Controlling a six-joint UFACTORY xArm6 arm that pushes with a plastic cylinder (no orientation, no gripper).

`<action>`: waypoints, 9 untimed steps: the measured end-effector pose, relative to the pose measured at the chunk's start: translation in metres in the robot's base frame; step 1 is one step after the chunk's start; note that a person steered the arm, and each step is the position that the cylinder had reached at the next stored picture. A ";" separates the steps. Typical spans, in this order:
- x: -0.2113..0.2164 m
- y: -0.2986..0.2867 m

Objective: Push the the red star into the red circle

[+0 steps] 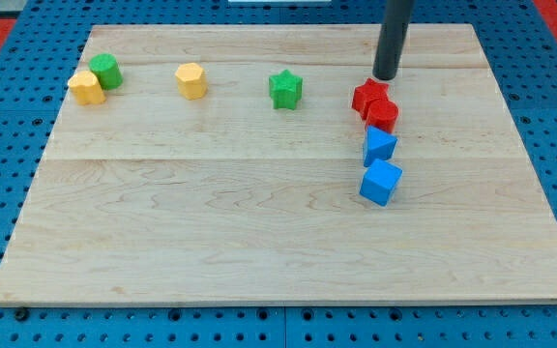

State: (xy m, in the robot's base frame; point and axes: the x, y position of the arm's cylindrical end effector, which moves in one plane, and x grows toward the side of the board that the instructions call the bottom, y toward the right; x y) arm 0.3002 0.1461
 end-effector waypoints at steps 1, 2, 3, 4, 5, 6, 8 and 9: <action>0.003 -0.004; 0.040 0.010; 0.057 0.023; 0.022 0.047; -0.017 0.044; -0.017 0.003; 0.029 0.010; -0.004 -0.015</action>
State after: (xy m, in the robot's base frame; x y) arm 0.2957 0.1316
